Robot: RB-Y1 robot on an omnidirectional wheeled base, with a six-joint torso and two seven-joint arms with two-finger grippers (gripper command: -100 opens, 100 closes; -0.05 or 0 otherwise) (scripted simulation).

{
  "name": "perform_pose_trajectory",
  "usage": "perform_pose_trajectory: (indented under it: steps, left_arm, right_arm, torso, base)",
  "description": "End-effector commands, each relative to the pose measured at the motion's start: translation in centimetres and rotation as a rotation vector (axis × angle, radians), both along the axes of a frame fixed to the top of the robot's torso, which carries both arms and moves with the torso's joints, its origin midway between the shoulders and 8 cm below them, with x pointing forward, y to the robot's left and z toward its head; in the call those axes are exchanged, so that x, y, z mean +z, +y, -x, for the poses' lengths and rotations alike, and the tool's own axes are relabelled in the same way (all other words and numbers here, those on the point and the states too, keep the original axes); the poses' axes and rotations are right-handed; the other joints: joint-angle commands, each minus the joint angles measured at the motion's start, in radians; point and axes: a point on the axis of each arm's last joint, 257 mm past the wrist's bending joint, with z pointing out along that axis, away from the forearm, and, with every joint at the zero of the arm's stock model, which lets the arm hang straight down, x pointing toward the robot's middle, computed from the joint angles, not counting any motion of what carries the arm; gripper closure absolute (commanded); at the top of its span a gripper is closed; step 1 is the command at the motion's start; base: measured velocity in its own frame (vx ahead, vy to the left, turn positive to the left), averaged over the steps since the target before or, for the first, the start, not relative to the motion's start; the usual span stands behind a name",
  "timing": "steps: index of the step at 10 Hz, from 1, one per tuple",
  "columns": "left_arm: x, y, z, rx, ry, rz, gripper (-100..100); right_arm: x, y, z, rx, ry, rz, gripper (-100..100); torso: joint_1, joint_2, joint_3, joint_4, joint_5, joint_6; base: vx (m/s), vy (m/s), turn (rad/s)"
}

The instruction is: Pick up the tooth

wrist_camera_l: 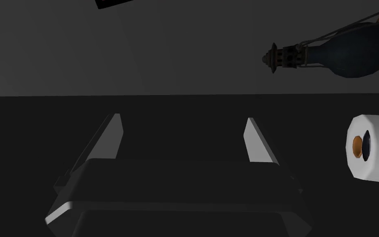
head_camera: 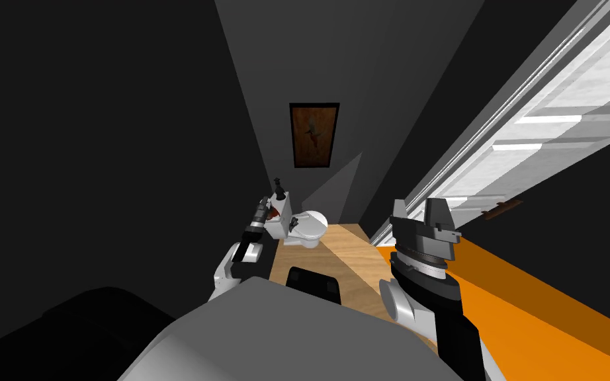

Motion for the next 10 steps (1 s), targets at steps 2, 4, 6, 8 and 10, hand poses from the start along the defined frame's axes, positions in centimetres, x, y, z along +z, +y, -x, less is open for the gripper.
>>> perform_pose_trajectory:
  steps: [2,4,6,8,10]
  left_arm:
    - [-3.3,1.5,-1.0,0.036,0.086,0.006,-100]
    - [-5.8,2.7,-1.4,0.063,0.149,0.018,-100]
    - [-8.4,3.8,-1.6,0.089,0.209,0.038,-100]
    - [-12.2,5.1,-1.6,0.124,0.291,0.080,-100]
    - [-14.5,5.8,-1.3,0.145,0.339,0.115,-100]
  right_arm:
    - [0.0,0.0,0.0,0.000,0.000,0.000,0]
    - [0.0,0.0,0.0,0.000,0.000,0.000,0]
    - [0.0,0.0,0.0,0.000,0.000,0.000,0]
    - [0.0,0.0,0.0,0.000,0.000,0.000,0]
    - [0.0,0.0,0.0,0.000,0.000,0.000,0]
  torso:
    - [0.000,0.000,0.000,0.000,0.000,0.000]
    - [0.002,0.000,0.000,0.000,0.000,0.000]
    - [0.002,0.000,0.000,0.000,0.000,0.000]
    - [0.003,0.001,0.001,0.000,0.001,0.000]
    - [0.003,0.001,0.001,0.000,0.001,0.000]
  base:
    - [0.070,-0.087,0.035]
    - [0.081,-0.064,0.031]
    - [0.066,-0.056,0.046]
    - [0.057,-0.046,0.054]
    - [0.056,-0.043,0.048]
